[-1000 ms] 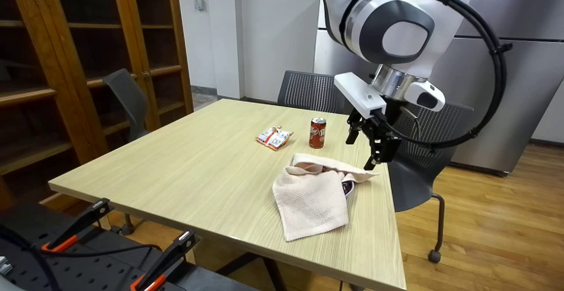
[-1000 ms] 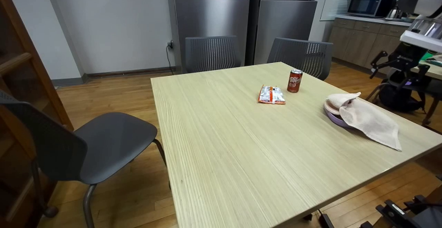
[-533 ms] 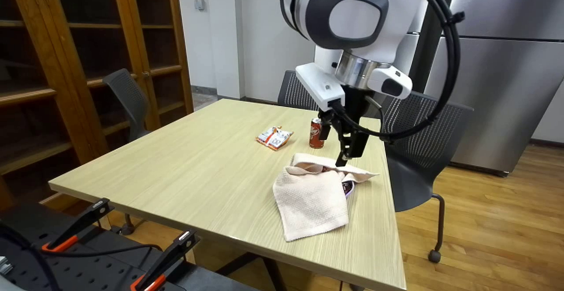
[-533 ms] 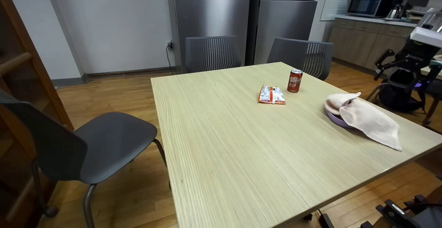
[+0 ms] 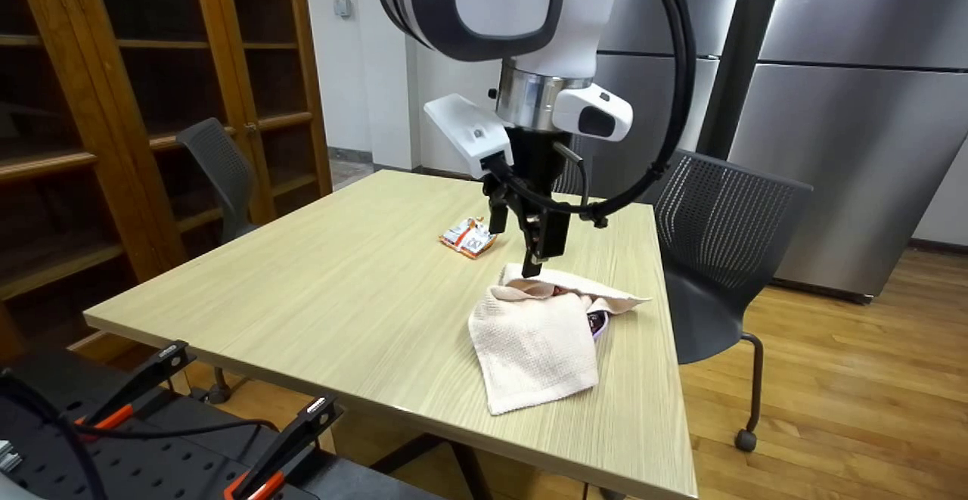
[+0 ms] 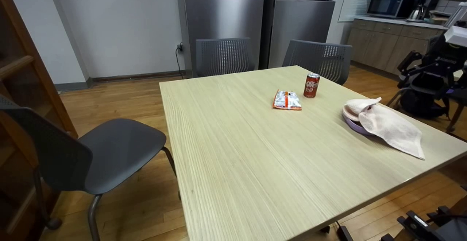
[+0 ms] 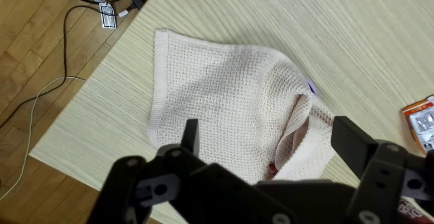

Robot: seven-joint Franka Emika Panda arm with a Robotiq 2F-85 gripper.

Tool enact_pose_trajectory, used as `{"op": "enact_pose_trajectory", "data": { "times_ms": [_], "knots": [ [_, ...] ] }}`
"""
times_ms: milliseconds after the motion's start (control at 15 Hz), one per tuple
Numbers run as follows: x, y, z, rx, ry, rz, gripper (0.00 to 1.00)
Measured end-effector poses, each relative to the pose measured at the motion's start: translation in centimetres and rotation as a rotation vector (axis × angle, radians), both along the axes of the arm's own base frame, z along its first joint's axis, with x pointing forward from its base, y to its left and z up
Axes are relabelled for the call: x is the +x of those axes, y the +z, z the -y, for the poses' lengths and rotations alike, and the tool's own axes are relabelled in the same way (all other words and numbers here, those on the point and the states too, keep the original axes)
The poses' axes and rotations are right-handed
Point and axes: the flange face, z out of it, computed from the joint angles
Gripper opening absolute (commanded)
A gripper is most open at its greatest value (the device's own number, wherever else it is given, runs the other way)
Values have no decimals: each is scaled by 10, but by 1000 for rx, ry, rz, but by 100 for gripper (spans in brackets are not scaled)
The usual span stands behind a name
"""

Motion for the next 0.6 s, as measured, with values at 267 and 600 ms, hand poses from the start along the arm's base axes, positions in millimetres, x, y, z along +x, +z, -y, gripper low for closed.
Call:
{"op": "enact_pose_trajectory", "data": {
  "times_ms": [267,600],
  "knots": [
    [-9,6,-12,-9,26,5,100],
    [-10,6,-12,-10,24,5,100]
  ]
}}
